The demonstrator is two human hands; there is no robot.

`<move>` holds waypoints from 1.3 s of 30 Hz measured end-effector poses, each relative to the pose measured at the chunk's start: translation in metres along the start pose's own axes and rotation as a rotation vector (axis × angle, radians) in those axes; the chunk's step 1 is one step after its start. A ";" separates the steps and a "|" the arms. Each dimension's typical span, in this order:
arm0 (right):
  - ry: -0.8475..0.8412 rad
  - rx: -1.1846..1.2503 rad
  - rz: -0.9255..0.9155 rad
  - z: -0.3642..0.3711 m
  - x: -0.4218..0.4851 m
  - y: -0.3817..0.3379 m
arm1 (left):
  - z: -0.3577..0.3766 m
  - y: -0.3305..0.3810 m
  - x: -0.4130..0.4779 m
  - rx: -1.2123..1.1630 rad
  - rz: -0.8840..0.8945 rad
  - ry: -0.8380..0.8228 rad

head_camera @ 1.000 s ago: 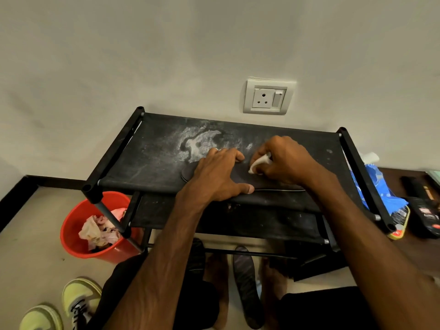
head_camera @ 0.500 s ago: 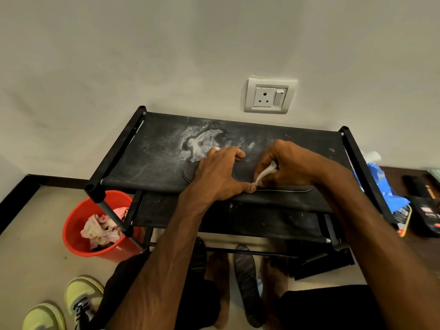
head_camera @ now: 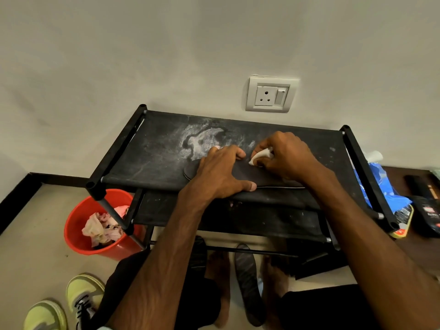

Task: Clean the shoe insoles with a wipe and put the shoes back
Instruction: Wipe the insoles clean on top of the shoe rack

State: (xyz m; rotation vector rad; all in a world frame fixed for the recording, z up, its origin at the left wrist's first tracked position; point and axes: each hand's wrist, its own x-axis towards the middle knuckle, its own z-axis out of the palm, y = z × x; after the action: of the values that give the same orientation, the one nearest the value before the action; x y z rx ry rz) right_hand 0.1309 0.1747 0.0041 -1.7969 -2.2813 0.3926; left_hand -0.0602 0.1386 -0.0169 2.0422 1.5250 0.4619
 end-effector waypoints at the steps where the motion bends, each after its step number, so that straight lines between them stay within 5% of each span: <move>1: 0.012 -0.023 -0.007 0.001 0.000 -0.001 | 0.000 0.000 0.000 -0.001 -0.001 0.002; 15: -0.403 0.095 -0.137 -0.024 -0.017 -0.005 | 0.000 0.001 -0.001 -0.021 0.016 0.022; 25: 0.066 -0.044 0.034 0.000 -0.003 0.000 | -0.002 -0.002 -0.002 -0.031 0.012 0.002; 30: 0.268 0.155 0.085 -0.012 -0.009 0.016 | -0.003 -0.004 -0.003 -0.031 0.029 0.009; 39: 0.086 0.233 0.052 -0.017 -0.014 0.018 | -0.015 -0.014 -0.004 0.091 0.052 0.011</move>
State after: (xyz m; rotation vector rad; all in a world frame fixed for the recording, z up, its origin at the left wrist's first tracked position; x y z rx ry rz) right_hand 0.1560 0.1667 0.0139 -1.7237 -2.0410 0.5540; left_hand -0.0804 0.1410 -0.0129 2.1563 1.5282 0.4310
